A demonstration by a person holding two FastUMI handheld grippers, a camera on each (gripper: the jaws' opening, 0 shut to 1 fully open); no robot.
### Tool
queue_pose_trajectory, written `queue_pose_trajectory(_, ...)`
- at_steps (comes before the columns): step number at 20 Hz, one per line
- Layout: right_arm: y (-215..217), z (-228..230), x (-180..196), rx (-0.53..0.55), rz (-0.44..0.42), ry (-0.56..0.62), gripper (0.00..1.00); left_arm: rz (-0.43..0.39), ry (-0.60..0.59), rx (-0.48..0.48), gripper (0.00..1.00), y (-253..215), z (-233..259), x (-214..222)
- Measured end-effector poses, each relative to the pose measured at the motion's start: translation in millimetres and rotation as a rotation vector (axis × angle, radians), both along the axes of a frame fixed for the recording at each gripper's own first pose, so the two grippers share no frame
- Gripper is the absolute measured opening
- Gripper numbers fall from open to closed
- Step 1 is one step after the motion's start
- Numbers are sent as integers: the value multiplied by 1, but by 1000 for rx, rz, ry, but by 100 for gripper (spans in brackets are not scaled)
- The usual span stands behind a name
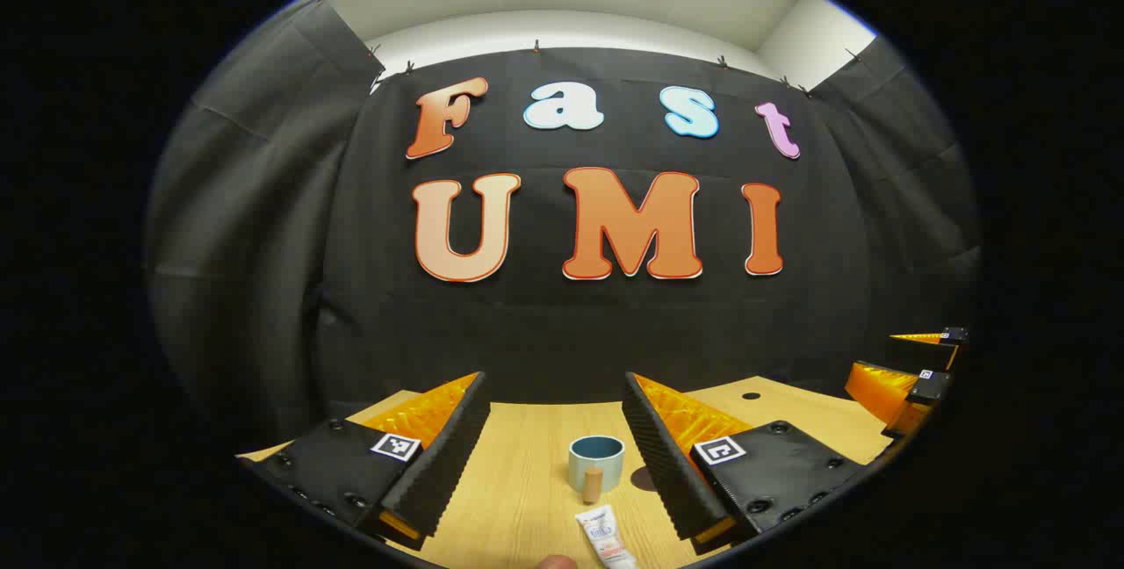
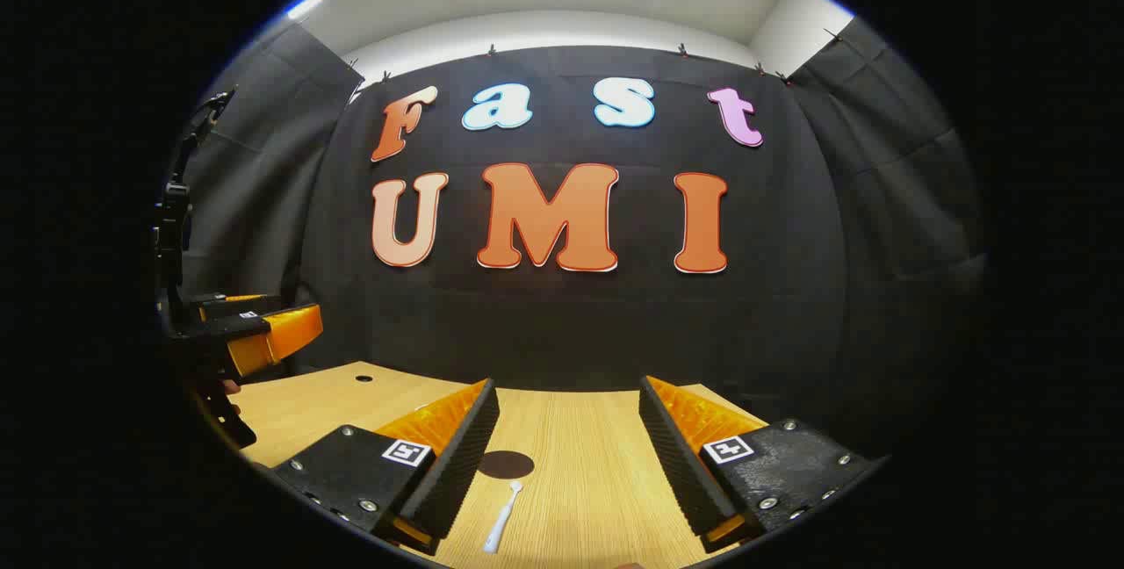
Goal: Put the toothbrush and toothpaste on the desktop into the cup, then pick up the cup and place it on the coaster on the desktop.
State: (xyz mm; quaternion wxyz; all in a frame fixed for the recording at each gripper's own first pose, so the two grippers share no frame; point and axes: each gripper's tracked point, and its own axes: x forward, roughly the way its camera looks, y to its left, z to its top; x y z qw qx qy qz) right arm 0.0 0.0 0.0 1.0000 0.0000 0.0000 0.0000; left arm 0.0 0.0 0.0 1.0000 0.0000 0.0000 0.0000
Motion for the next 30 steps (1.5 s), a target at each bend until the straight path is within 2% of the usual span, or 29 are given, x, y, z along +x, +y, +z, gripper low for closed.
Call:
queue_pose_trajectory(5,-7,-5,-3,-6,-22,18,97,-23,55,8,93,-14,-15,3)
queue_pose_trajectory(6,-8,-5,-4,-9,-26,21,92,-29,61,7,93,-14,-13,2)
queue_pose_trajectory(7,-6,-5,-4,-3,-27,20,100,-26,62,12,93,-13,-10,1)
queue_pose_trajectory(10,3,-7,-6,20,-8,25,93,-24,63,36,93,-9,-2,0)
queue_pose_trajectory(11,4,-8,-7,16,-4,28,97,-30,61,32,93,-11,-1,-2)
queue_pose_trajectory(13,7,-8,-8,-3,8,34,93,-27,70,31,93,-12,-3,-2)
queue_pose_trajectory(14,8,-9,-7,-11,11,38,97,-27,74,31,93,-12,-4,-1)
queue_pose_trajectory(18,6,-12,-4,-9,24,61,96,-52,114,6,94,-17,-9,7)
queue_pose_trajectory(22,-1,-18,2,0,22,86,96,-88,226,-10,93,-23,-27,22)
queue_pose_trajectory(25,-6,-23,6,3,21,108,96,-109,342,-14,99,-24,-46,35)
queue_pose_trajectory(27,-8,-26,9,10,29,128,97,-138,426,-37,94,-30,-62,38)
queue_pose_trajectory(30,-10,-29,12,6,46,153,96,-161,557,-67,96,-34,-84,42)
